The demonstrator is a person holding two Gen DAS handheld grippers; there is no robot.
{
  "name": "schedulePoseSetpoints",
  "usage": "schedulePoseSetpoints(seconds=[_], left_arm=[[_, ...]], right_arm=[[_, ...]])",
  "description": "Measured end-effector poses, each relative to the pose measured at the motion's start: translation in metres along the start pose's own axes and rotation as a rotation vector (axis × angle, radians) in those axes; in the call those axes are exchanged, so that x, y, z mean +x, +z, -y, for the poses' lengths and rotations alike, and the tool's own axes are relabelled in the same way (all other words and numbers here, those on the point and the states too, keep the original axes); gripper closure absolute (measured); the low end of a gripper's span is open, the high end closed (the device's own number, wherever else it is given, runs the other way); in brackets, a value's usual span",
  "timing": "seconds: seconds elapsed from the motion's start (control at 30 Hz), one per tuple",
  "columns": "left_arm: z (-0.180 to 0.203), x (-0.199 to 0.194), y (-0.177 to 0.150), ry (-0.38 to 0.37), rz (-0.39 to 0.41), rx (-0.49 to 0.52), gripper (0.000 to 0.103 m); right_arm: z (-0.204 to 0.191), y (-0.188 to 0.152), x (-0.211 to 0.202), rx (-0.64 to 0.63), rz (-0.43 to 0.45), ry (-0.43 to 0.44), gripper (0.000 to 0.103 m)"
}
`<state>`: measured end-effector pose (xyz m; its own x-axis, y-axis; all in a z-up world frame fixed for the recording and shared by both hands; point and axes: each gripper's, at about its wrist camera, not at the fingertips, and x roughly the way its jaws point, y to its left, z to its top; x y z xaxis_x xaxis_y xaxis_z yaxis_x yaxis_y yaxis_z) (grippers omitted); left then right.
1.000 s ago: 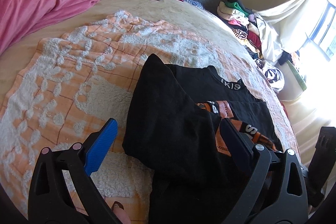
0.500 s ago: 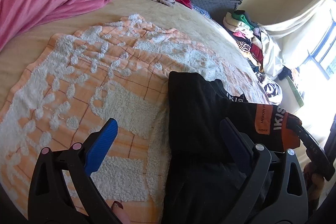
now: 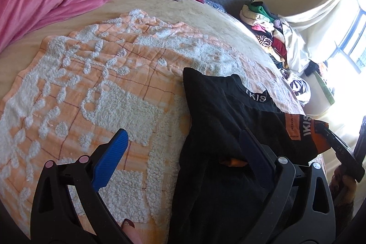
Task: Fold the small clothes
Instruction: 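Lay the orange cuff onto the shirt body with the right tool and open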
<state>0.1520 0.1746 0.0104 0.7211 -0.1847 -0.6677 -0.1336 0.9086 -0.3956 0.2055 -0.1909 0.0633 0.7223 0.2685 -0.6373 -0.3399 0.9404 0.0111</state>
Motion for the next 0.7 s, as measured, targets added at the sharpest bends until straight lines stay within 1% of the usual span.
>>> schedulePoseSetpoints(seconds=[0.13,0.3,0.33,0.37,0.4,0.43,0.47,0.53,0.67,0.7], left_arm=[[0.011,0.003,-0.004,0.017,0.002,0.045,0.018],[0.03,0.008,-0.008,0.031,-0.018,0.094,0.021],[0.035,0.01,-0.008,0.037,-0.025,0.108,0.028],[0.041,0.012,-0.009,0.043,-0.032,0.122,0.031],[0.045,0.015,-0.01,0.05,-0.038,0.131,0.034],[0.051,0.018,-0.009,0.056,-0.046,0.138,0.034],[0.055,0.021,-0.009,0.053,-0.052,0.142,0.034],[0.069,0.028,-0.008,0.038,-0.064,0.153,0.039],[0.102,0.045,-0.003,0.019,-0.101,0.207,0.041],[0.108,0.048,-0.002,0.015,-0.106,0.219,0.043]], right_arm=[[0.003,-0.004,0.008,-0.015,-0.003,0.002,0.092],[0.011,-0.011,0.011,-0.017,0.01,0.02,0.092],[0.013,-0.012,0.013,-0.015,0.008,0.022,0.092],[0.016,-0.013,0.014,-0.013,0.006,0.02,0.092],[0.019,-0.015,0.016,-0.007,0.0,0.018,0.092],[0.022,-0.016,0.018,-0.001,-0.009,0.021,0.092],[0.024,-0.017,0.02,0.007,-0.017,0.023,0.092],[0.027,-0.019,0.023,0.019,-0.027,0.024,0.092],[0.028,-0.022,0.024,0.033,-0.037,0.031,0.092],[0.028,-0.022,0.024,0.034,-0.038,0.031,0.092]])
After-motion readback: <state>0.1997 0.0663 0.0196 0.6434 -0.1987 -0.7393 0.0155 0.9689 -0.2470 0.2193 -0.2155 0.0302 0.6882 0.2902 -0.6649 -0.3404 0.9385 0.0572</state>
